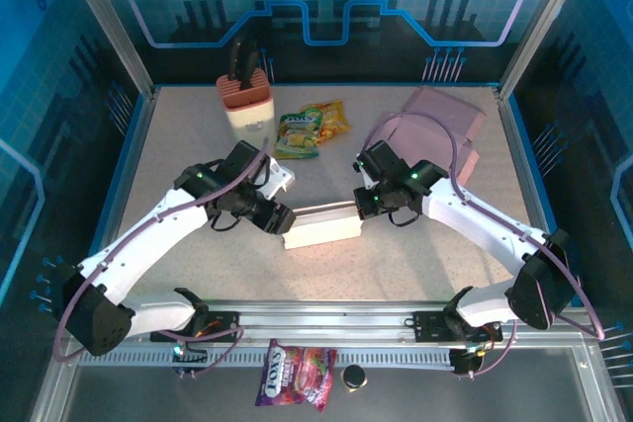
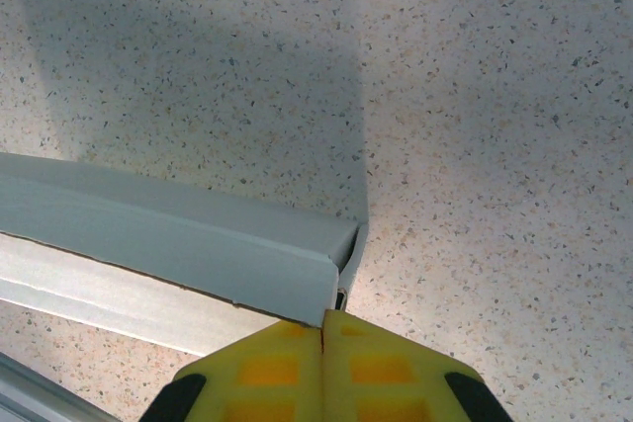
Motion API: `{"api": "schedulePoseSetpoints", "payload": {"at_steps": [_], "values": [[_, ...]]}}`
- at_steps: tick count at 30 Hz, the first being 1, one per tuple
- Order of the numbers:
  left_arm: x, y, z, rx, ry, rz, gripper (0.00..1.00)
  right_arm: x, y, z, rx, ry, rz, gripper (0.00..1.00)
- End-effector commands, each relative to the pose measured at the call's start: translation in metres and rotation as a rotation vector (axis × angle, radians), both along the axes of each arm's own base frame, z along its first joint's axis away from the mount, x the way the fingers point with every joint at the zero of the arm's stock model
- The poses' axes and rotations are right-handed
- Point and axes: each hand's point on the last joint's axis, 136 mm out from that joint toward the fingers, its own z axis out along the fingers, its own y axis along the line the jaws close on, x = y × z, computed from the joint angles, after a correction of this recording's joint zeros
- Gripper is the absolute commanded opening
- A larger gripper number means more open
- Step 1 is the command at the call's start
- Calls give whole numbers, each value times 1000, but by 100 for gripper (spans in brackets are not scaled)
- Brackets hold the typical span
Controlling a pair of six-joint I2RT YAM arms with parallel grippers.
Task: Fold the paper box
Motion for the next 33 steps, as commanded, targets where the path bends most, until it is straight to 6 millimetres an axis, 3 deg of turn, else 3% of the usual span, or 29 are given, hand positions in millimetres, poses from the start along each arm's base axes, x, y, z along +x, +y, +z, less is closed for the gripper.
{"api": "schedulePoseSetpoints", "payload": {"at_steps": [1,7,14,23,26,31,33], "values": [[5,-2,0,50,-130,-161,68,-11,0,-6,-17,45,9,0],[9,-14,-21,87,-103,-251,68,-13,-1,-8,-18,50,11,0],[3,-19,-40,123,-76,-301,62,-11,1,-7,-15,50,6,0],[0,-19,-53,143,-46,-302,44,-10,1,-7,-21,50,5,0],[0,-20,-51,140,-59,-300,46,-10,0,-7,-21,51,5,0],[-6,-30,-31,39,-109,-313,61,-11,0,-6,-20,49,8,0],[-11,-31,-33,30,-83,-327,63,-12,0,-7,-18,52,7,0]]}}
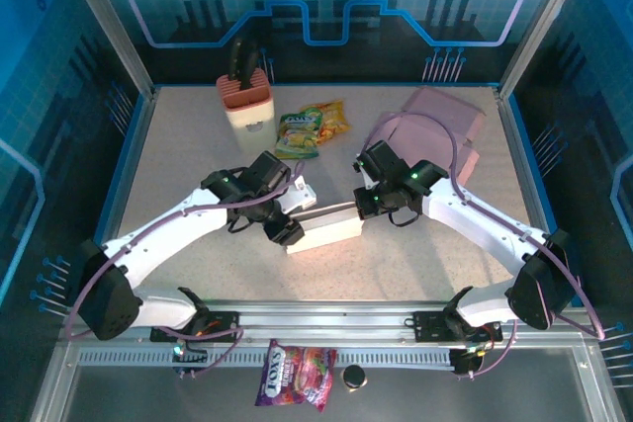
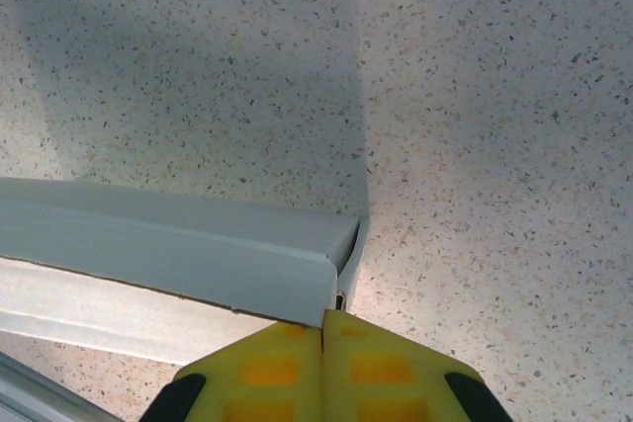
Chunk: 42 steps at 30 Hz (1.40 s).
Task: Fold the paper box
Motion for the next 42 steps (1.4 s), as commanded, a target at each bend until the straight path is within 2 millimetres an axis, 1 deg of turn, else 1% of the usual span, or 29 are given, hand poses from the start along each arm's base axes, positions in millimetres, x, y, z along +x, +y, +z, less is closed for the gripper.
{"api": "schedulePoseSetpoints", "payload": {"at_steps": [1,6,9,11,13,15,19,21,24,29,34,37,40,42], "values": [[-11,-6,2,-44,24,-43,63,-12,0,-7,-20,48,14,0],[-14,-6,-9,-20,38,-59,63,-13,-1,-7,-18,48,13,0],[-12,-5,-15,6,34,-65,60,-12,0,-7,-18,47,16,0],[-11,-5,-20,30,30,-70,56,-13,0,-7,-18,47,19,0],[-8,-4,-24,47,27,-65,48,-14,0,-8,-17,49,22,0],[-5,-3,-26,54,21,-57,42,-15,-1,-9,-21,50,25,0],[-4,-6,-25,41,14,-58,32,-16,-3,-11,-34,40,45,0],[-5,-7,-24,31,17,-62,29,-15,-4,-10,-42,30,59,0],[-5,-9,-23,19,17,-71,28,-12,-6,-6,-52,10,78,0],[-8,-11,-22,8,22,-90,28,-5,-4,3,-23,-18,100,12],[-8,-13,-22,3,29,-99,28,-2,0,6,-4,-31,130,27],[-9,-14,-22,0,33,-105,28,0,-1,6,-13,-33,134,31],[-9,-14,-22,-3,37,-105,28,5,-3,6,-16,-34,130,30],[-10,-14,-22,-5,36,-107,28,8,-4,6,-17,-34,127,23]]}}
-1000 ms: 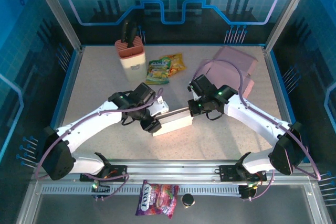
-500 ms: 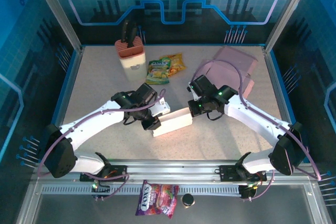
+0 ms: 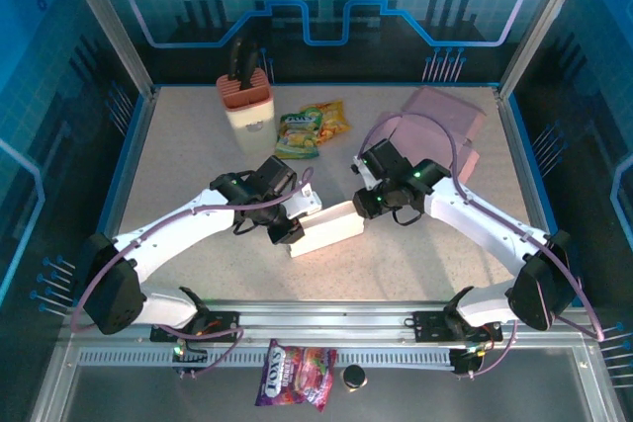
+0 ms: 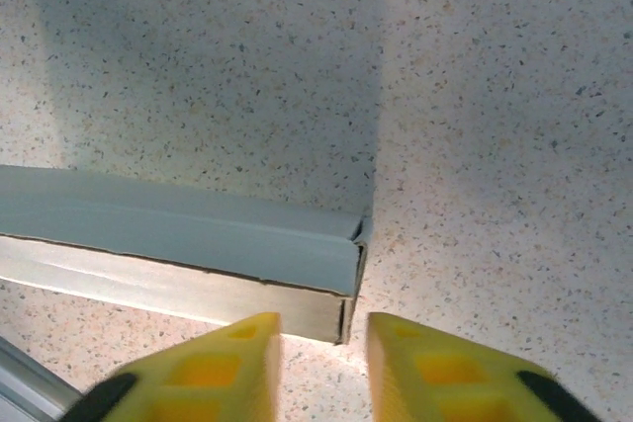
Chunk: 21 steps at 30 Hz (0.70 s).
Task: Fold the paper box
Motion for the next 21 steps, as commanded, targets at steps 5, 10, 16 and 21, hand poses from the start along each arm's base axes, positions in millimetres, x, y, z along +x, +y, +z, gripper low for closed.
{"api": "schedulePoseSetpoints", "payload": {"at_steps": [5,10,16,21], "values": [[-6,-4,-5,-16,33,-28,28,8,-1,3,1,-3,9,16],[-7,-4,-5,-18,35,-26,28,10,-1,1,-4,-6,7,12],[-4,-4,-4,-28,34,-5,28,12,-5,-2,-27,-11,-14,0],[9,-1,0,-87,55,93,27,8,-10,-9,-46,4,-46,0]]}}
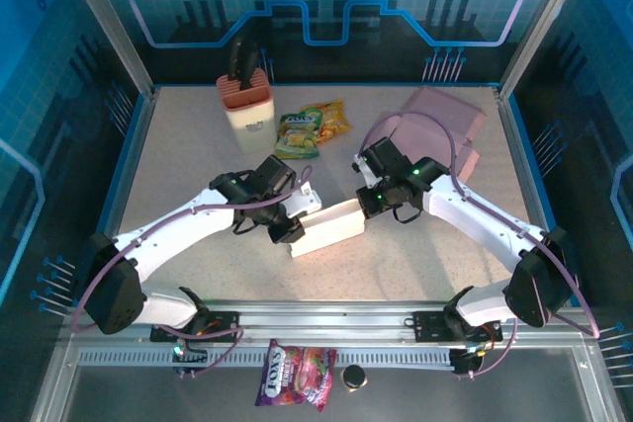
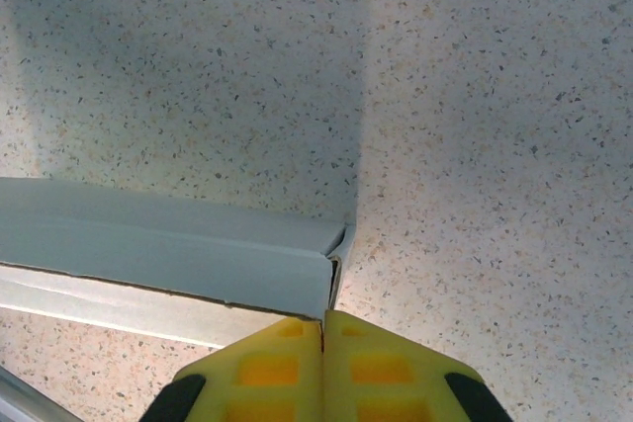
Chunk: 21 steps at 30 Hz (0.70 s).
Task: Fold the paper box
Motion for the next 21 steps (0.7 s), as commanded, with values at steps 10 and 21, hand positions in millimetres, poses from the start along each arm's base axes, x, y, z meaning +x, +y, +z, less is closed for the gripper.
{"api": "schedulePoseSetpoints", "payload": {"at_steps": [10,21], "values": [[19,5,-4,-67,43,139,44,9,0,-11,-49,13,-115,0],[29,21,26,-165,14,359,67,6,3,-14,-60,20,-134,0]]}}
